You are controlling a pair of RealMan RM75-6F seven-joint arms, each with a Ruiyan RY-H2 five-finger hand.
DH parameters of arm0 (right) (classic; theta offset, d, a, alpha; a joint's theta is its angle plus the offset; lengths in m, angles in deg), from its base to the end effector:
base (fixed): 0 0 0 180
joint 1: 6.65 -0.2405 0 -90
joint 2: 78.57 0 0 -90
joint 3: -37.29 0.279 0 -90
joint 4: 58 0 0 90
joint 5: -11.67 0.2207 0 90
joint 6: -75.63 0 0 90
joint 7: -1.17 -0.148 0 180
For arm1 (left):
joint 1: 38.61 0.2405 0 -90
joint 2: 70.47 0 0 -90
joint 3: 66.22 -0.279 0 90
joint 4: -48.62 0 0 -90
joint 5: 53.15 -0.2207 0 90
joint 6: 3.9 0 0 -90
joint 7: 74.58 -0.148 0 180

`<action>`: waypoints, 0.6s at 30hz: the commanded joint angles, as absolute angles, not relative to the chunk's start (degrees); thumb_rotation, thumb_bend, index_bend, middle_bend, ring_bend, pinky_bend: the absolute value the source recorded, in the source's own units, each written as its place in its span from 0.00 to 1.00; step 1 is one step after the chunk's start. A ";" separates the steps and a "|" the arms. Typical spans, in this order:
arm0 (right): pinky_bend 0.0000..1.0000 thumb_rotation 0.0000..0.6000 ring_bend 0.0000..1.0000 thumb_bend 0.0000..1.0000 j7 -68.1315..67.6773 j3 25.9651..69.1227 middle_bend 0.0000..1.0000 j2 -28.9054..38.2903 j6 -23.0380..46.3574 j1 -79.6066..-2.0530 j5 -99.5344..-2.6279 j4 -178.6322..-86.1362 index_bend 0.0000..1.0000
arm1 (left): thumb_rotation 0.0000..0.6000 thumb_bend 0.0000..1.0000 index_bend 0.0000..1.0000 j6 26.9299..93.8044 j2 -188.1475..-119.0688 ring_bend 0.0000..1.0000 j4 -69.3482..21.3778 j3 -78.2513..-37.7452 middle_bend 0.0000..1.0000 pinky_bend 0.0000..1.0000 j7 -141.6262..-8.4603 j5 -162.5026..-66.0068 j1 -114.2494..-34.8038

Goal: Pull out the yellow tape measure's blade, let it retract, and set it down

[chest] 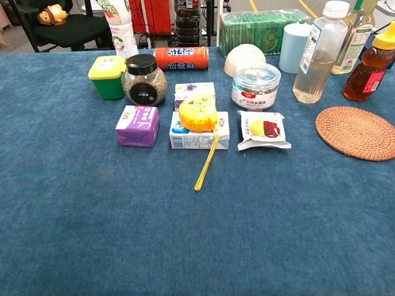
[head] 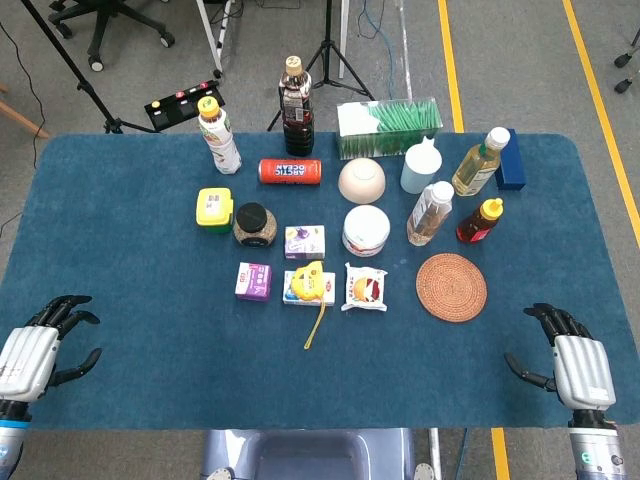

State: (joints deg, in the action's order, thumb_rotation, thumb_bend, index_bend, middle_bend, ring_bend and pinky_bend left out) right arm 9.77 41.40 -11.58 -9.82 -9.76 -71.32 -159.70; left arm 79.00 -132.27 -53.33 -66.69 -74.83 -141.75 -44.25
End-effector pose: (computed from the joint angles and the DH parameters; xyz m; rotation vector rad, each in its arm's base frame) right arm -0.3064 -0.1795 0.1354 1.3093 -0.9804 0.9203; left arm -0.3010 0.1753 0.1428 -1.4542 -1.0430 -0.9716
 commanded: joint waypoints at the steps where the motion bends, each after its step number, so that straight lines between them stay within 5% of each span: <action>1: 0.30 0.68 0.22 0.28 9.84 41.46 0.23 -11.56 -9.66 -9.82 -71.12 -159.59 0.24 | 1.00 0.28 0.37 78.83 -132.36 0.15 -53.23 -66.73 0.22 0.30 -74.93 -141.67 -44.29; 18: 0.30 0.68 0.22 0.28 9.91 41.15 0.23 -11.82 -10.58 -9.25 -71.81 -160.11 0.24 | 1.00 0.28 0.37 79.39 -132.14 0.15 -52.42 -66.95 0.22 0.30 -73.76 -142.11 -43.96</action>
